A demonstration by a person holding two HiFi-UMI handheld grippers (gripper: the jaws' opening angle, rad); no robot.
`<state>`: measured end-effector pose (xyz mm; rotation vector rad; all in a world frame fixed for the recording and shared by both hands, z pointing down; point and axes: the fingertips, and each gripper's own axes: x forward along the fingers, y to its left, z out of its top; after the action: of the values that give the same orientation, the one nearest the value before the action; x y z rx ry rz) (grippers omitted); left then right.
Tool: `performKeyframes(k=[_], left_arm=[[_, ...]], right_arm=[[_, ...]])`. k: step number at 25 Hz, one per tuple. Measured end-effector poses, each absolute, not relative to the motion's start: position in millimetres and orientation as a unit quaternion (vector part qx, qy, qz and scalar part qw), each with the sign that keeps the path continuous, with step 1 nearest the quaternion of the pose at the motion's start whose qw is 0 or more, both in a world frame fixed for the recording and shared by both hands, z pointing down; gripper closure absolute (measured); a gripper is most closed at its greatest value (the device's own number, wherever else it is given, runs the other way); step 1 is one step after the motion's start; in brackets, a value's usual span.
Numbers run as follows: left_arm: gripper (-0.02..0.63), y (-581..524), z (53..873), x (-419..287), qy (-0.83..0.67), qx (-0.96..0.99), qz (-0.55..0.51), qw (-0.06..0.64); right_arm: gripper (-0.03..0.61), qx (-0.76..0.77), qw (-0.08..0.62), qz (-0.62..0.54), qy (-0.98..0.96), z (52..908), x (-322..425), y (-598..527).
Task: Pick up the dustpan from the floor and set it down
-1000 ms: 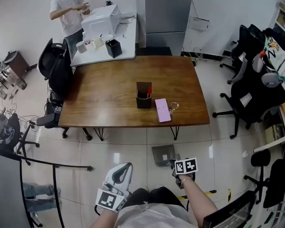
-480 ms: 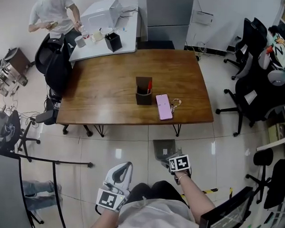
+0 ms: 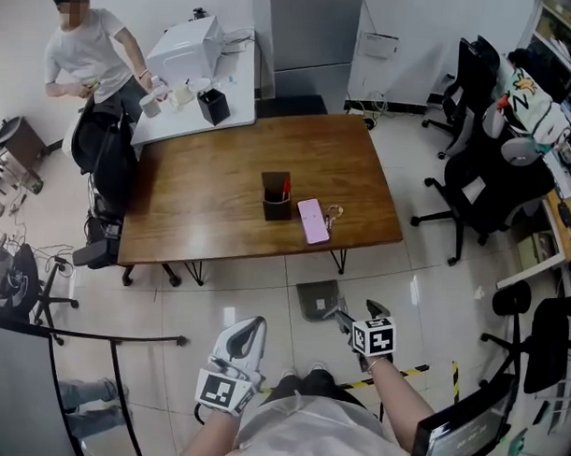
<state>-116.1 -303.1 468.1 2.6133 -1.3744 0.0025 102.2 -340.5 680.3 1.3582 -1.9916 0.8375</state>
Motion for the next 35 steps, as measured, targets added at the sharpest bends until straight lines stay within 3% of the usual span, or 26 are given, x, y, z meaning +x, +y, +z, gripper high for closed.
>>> performKeyframes(k=[2,4,5,20,28,35], left_arm=[[0.601,-298,464,-114,-0.454,0.886,-0.006,0.095],[0.601,-293,456,-108,-0.441,0.893,-0.014,0.092],[0.601,-289,450,-104,-0.434,0.897,-0.017,0.087],[0.601,-131,410,-59,-0.451,0.89,-0.039,0.047],[0.601,-10,416,-17,-0.465,0.883,-0.034,0.058],[0.601,24,398,-18,-0.47,0.881,-0.032,0.045]], right_arm=[[0.374,0.51,0.24,0.275,-0.779,630,92,-336],[0.535,0.508,0.196,0.231,-0.806,585,80,-329],[0.575,0.503,0.18,0.21,-0.819,566,73,-324],[0.575,0.455,0.067,0.008,-0.888,421,51,-142],[0.575,0.416,0.064,-0.014,-0.907,409,61,-19],[0.575,0.415,0.062,-0.015,-0.908,404,63,16]])
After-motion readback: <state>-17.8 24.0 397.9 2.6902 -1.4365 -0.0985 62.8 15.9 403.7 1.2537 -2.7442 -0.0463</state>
